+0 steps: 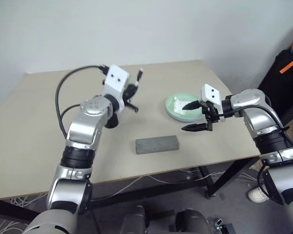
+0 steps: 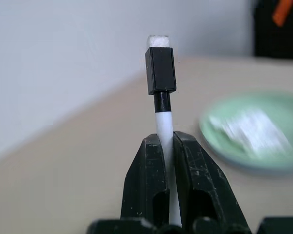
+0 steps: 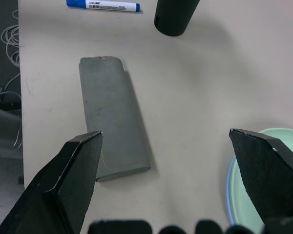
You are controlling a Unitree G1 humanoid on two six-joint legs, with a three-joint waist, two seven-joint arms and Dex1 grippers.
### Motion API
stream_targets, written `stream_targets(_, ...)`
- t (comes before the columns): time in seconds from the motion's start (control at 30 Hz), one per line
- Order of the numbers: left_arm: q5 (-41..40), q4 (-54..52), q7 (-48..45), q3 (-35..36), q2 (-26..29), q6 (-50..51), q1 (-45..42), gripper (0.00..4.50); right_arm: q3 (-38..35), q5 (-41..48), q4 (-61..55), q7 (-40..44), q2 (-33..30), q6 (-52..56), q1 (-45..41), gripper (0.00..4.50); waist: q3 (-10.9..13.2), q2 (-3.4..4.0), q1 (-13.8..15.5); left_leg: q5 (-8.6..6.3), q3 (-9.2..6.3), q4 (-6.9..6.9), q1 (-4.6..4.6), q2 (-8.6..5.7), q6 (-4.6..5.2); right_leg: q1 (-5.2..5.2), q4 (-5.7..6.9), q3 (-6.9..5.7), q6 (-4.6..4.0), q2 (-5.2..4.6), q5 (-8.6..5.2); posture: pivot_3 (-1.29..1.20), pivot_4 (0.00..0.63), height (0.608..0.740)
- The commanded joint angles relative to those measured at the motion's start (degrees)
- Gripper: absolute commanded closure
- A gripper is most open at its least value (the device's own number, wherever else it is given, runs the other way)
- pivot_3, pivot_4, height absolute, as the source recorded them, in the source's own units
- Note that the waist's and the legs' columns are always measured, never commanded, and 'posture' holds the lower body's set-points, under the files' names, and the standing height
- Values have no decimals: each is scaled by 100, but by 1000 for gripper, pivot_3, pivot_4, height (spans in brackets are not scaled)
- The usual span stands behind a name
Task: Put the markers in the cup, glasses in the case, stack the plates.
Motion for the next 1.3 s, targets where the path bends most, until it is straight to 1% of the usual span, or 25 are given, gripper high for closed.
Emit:
stream_targets(0.03, 422, 673, 764, 425, -26, -1241, -316, 4477, -78, -4, -35, 1, 9, -22, -227, 0, 0, 0, -6, 0, 2, 2, 2, 1, 0, 0, 1, 3, 0, 3, 0, 0, 0, 696)
stream_targets(0.2, 680, 1446, 1291, 610, -31, -2133, -382, 4477, -90, 9, -68, -2, -2, 12, -198, 0, 0, 0, 8, 0, -3, 19, 6, 5, -1, 7, 9, 3, -10, 7, 1, 0, 0, 696)
stream_targets(0.33, 669, 1830, 1436, 725, -27, -2486, -336, 4477, -96, 23, -104, 4, -9, 48, -181, 0, -1, -3, 17, 0, -3, 28, 2, 4, 0, 8, 5, 2, -9, 1, 2, 0, 0, 696)
stream_targets(0.83, 652, 2505, 1348, 687, -158, -2974, -32, 4477, -94, 15, -60, -23, 66, 41, -236, 0, -1, -5, 14, -1, -1, 24, 0, 3, -1, 4, 6, 1, -8, 0, 2, 0, 0, 696)
stream_targets(1.07, 644, 2352, 1315, 716, -65, -2938, 193, 4477, -101, 16, -60, -35, 80, 43, -241, 0, -1, -5, 11, -1, -1, 23, 0, 3, -1, 4, 6, 1, -9, -1, 2, 0, 0, 696)
stream_targets(1.13, 603, 2206, 1275, 730, -44, -2862, 290, 3916, -97, 14, -53, -40, 93, 37, -249, 0, -1, -5, 10, -1, -1, 23, 0, 4, -1, 2, 6, 1, -9, -1, 2, 0, 0, 696)
stream_targets(1.17, 578, 2107, 1254, 738, -39, -2800, 347, 3733, -94, 11, -36, -41, 100, 26, -259, 0, -1, -5, 10, -1, -1, 23, 0, 4, -1, 1, 6, 1, -9, -1, 2, 0, 0, 696)
stream_targets(1.3, 597, 1657, 1276, 755, -27, -2608, 555, 2426, -88, 3, 35, -32, 133, -17, -299, 0, -1, -5, 14, -1, -1, 23, -1, 5, -1, -1, 7, 0, -9, 0, 2, 0, 0, 696)
